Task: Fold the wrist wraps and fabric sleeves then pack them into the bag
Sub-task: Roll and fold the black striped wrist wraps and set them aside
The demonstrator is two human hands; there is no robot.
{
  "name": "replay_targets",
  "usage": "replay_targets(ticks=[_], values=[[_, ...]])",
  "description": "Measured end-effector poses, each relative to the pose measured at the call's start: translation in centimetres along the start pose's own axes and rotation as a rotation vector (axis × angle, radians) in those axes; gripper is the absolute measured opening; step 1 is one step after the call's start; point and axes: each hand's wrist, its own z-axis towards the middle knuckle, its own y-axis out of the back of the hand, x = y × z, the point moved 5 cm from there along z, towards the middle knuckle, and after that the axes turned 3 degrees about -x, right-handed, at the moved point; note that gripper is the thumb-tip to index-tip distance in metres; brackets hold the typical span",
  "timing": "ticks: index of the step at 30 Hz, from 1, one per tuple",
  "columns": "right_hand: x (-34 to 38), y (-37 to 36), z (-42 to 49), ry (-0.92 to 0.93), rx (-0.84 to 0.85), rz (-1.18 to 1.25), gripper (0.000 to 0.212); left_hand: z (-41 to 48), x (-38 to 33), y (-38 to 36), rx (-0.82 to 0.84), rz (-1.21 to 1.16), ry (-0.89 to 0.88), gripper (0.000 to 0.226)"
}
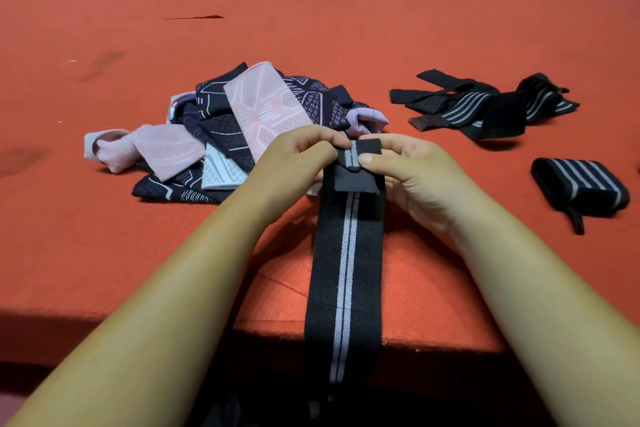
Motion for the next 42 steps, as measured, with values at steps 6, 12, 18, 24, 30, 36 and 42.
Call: replay_targets(ticks=[6,12,18,24,30,36,42], values=[[-0.8,-0.3,0.3,0.037,-0.018,0.008,0.034,0.7,0.8,0.5,-0.067,-0.017,-0.055,0.015],[-2.1,-1.0,-0.5,-0.106,0.13,-0.282,0.024,0.9,1.2,1.1,-0.25,-0.016,-0.045,0.022],[-1.7,-0.9,-0.5,-0.108,0.138,-0.216,0.029,0.5,1.1,0.4,-0.101,-0.2,0.054,0.026],[-1.5,-0.5,-0.4,-0.175,0.09,-0.192,0.031,0.1,1.5,0.3,-0.015,-0.263,0.105,0.043],[-1.4,-0.4,0.0,-0.207,0.022,-0.082,0.042,-0.3,0.0,0.4,0.072,-0.089,0.006,0.031],[-1.8,0.6,0.7,-0.2,-0.037,-0.032,0.042,-1.1,-0.2,-0.3,0.288,0.388,-0.167,0.053],[-2.2,0.7,0.4,-0.217,0.006,-0.101,0.038,-0.6,-0.7,0.1,-0.091,0.467,-0.358,0.013]])
